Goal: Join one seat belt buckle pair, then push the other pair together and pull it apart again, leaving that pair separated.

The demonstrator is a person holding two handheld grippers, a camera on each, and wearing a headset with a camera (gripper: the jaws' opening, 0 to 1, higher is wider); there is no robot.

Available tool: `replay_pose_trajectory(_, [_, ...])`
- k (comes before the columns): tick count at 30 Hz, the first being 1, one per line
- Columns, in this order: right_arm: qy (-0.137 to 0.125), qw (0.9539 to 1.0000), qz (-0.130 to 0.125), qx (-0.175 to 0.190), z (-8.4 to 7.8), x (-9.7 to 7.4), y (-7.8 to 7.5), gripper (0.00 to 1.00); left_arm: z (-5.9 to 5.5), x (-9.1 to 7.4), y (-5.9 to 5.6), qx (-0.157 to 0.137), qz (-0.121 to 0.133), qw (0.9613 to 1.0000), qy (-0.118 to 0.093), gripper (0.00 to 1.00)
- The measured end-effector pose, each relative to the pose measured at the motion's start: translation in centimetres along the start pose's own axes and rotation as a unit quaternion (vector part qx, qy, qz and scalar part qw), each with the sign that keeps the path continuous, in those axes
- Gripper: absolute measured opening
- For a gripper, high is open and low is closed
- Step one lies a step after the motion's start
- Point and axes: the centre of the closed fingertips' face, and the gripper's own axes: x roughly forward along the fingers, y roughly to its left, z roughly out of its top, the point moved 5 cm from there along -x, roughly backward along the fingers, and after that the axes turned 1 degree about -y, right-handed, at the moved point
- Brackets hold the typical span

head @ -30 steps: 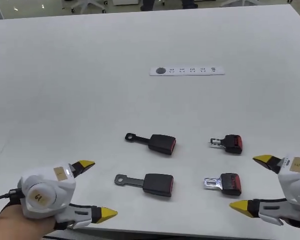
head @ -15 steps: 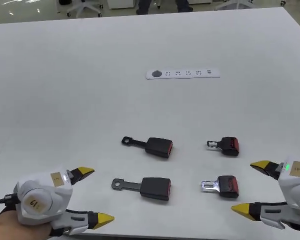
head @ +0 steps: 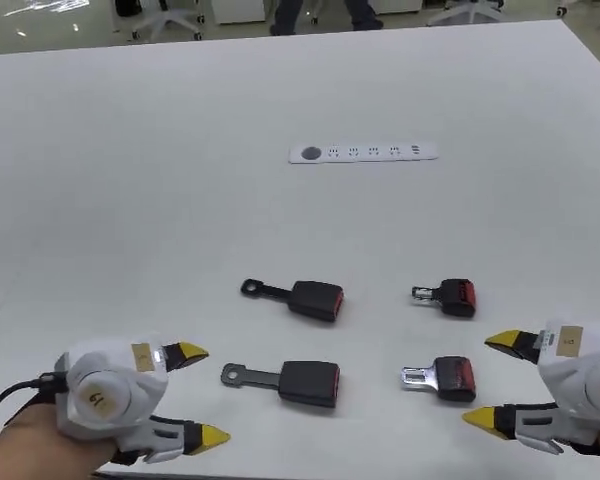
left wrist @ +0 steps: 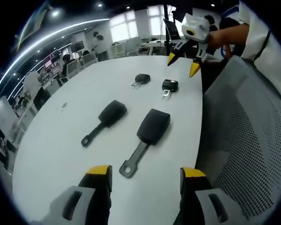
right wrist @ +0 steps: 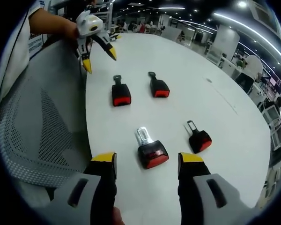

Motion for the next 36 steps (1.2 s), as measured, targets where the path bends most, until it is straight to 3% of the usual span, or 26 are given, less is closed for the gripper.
replay_pose_trajectory(5, [0.018,0.9994,0.021,-0.022,-0.3,0.8,0.1,0.43,0.8,1.8,0.6,-0.002,-0.014,0.9999,0.002,0.59])
replay_pose_trajectory(9, [0.024,0.9989,0.028,-0.029,-0.4,1.4,-0.2,0.42,1.6,3.2,0.6,0.004,-0.034,0.9994,0.004,0.56])
replay_pose_trajectory(15, [0.034,0.9975,0.04,-0.046,-0.6,2.6,-0.6,0.41,1.7,5.3,0.3,0.044,-0.061,0.9969,0.021,0.52])
replay_pose_trajectory(18, [0.041,0.9967,0.048,-0.052,-0.7,3.1,-0.9,0.41,1.5,6.2,0.4,0.036,-0.079,0.9956,0.034,0.43])
replay_pose_trajectory(23, [0.055,0.9947,0.064,-0.058,-1.2,3.9,-1.2,0.41,2.4,7.0,0.6,0.05,-0.085,0.9944,0.037,0.43])
replay_pose_trajectory(25, [0.058,0.9941,0.069,-0.061,-1.3,4.3,-1.5,0.41,2.5,7.5,0.6,0.06,-0.09,0.9933,0.04,0.42])
replay_pose_trajectory(28, [0.063,0.9931,0.077,-0.062,-1.6,4.8,-1.7,0.39,2.6,8.0,0.5,0.092,-0.111,0.9887,0.038,0.39])
replay_pose_trajectory(33, [0.074,0.9904,0.096,-0.066,-1.7,5.4,-1.6,0.37,3.2,9.3,0.8,0.1,-0.12,0.9868,0.043,0.36])
replay_pose_trajectory(36, [0.076,0.9902,0.101,-0.06,-1.7,5.6,-1.6,0.36,3.8,9.8,0.3,0.11,-0.132,0.9842,0.043,0.34])
